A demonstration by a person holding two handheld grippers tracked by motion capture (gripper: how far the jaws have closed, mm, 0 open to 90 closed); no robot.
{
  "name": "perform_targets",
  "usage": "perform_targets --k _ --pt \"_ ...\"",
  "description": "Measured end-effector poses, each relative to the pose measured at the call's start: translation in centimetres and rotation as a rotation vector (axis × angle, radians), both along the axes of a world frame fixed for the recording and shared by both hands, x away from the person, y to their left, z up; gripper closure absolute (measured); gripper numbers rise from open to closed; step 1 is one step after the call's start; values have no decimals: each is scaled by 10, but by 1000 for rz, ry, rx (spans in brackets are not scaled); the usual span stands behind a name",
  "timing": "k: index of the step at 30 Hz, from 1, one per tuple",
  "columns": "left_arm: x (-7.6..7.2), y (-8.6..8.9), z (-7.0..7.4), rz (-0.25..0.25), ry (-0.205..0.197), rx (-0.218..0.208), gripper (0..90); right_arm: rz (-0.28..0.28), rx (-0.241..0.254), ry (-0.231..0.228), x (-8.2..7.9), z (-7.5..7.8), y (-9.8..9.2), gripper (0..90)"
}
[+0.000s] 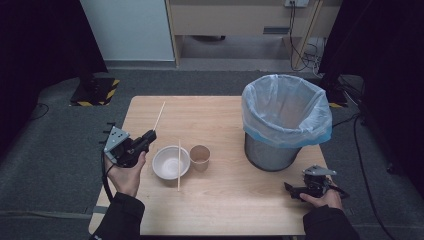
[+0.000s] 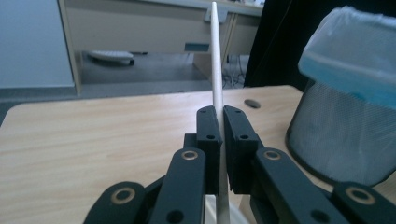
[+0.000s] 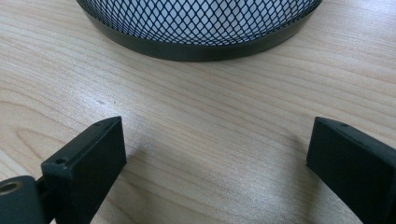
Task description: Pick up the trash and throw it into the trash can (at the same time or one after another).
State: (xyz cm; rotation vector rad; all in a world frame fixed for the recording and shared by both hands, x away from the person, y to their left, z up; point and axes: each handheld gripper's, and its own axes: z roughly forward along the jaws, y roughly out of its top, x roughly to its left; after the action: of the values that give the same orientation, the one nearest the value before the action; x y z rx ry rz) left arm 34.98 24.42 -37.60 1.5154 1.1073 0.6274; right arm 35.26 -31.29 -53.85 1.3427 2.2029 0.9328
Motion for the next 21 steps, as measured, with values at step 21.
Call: perform_targets --k 21 --pt "11 -49 55 -73 -102 19 853 1 -1 1 0 0 0 47"
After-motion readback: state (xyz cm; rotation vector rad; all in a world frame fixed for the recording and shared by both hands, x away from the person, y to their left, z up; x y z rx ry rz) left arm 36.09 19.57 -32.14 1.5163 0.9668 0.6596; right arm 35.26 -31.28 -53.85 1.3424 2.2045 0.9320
